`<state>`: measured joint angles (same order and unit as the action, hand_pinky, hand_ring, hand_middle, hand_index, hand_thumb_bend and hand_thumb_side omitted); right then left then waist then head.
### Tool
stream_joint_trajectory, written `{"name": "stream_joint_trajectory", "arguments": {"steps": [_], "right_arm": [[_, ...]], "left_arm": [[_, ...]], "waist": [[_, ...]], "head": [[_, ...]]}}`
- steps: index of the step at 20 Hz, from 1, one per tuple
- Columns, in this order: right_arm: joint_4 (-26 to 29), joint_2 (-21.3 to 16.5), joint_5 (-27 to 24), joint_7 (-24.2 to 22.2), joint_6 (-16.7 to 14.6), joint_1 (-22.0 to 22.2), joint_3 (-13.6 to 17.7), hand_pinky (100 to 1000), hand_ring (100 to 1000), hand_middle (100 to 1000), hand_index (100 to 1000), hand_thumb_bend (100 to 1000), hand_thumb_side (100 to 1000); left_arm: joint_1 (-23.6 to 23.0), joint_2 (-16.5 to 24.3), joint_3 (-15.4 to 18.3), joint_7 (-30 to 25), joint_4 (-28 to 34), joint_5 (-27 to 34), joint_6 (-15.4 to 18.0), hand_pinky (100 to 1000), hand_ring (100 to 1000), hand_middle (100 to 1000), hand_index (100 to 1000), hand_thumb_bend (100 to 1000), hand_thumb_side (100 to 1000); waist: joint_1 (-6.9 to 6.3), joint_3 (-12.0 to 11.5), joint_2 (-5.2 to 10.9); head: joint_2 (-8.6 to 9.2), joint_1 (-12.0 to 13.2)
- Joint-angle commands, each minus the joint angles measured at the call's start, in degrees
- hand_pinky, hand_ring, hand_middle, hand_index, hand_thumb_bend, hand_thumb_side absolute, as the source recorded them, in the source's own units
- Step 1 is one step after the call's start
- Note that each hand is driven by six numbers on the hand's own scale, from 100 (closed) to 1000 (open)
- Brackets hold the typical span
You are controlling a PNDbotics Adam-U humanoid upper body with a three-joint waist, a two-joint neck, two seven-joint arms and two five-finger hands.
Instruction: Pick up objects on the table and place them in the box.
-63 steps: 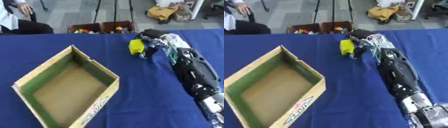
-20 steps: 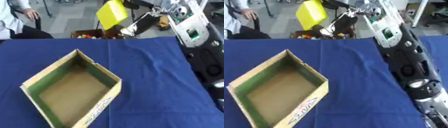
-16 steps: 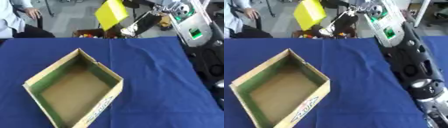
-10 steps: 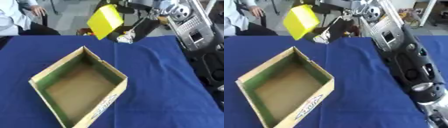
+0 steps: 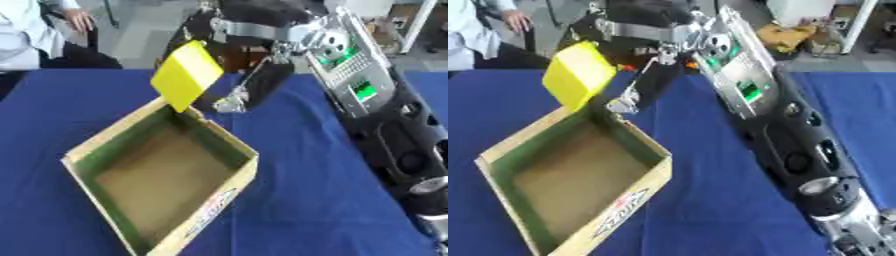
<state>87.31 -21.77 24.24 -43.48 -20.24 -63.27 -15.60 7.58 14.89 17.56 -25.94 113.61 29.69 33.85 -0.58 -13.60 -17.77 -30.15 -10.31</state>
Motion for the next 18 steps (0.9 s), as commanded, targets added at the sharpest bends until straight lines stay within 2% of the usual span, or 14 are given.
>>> {"name": "stream_joint_trajectory", "arguments": {"steps": [1, 4, 5, 6, 12, 18], "right_arm": [[-1.0, 1.4, 2.3, -1.4, -1.1, -0.7, -0.3, 776, 757, 100, 529, 156, 183], [-2.9, 2.9, 5.0, -2.0, -2.7, -0.4, -1.3, 774, 756, 100, 528, 142, 179], [-3.7, 3.4, 6.0, -2.0, -3.2, -0.3, -1.6, 772, 755, 100, 528, 164, 164], [-4.4, 4.0, 7.2, -1.9, -3.8, -0.2, -1.9, 771, 754, 100, 527, 130, 176], [-7.6, 7.4, 13.7, -0.4, -6.9, 0.7, -3.3, 767, 752, 100, 529, 103, 159], [-10.8, 9.2, 18.1, 0.1, -9.4, 1.8, -4.0, 768, 754, 100, 531, 100, 145]], "left_arm": [[0.4, 1.0, 0.3, 0.0, 1.0, 0.0, -0.2, 738, 675, 845, 955, 100, 1000], [0.5, 0.9, 0.3, 0.0, 1.0, 0.0, -0.2, 739, 675, 845, 955, 100, 1000], [0.6, 0.9, 0.3, -0.1, 1.0, 0.0, -0.1, 739, 675, 845, 955, 100, 1000], [0.6, 0.8, 0.3, -0.1, 1.0, 0.0, -0.1, 738, 675, 845, 955, 100, 1000], [0.8, 0.6, 0.2, -0.3, 1.0, 0.0, -0.1, 738, 674, 844, 954, 100, 1000], [1.0, 0.4, 0.2, -0.3, 1.0, 0.0, -0.1, 738, 673, 844, 954, 100, 1000]], "waist": [[0.81, -0.3, 1.59], [0.85, -0.7, 1.43], [0.85, -0.7, 1.38], [0.85, -0.8, 1.32], [0.77, -1.0, 0.85], [0.79, -0.9, 0.57]], "head": [[-0.11, -0.4], [-0.06, -0.6], [-0.03, -0.6], [0.02, -0.8], [0.27, -1.1], [0.61, -1.3]]}}
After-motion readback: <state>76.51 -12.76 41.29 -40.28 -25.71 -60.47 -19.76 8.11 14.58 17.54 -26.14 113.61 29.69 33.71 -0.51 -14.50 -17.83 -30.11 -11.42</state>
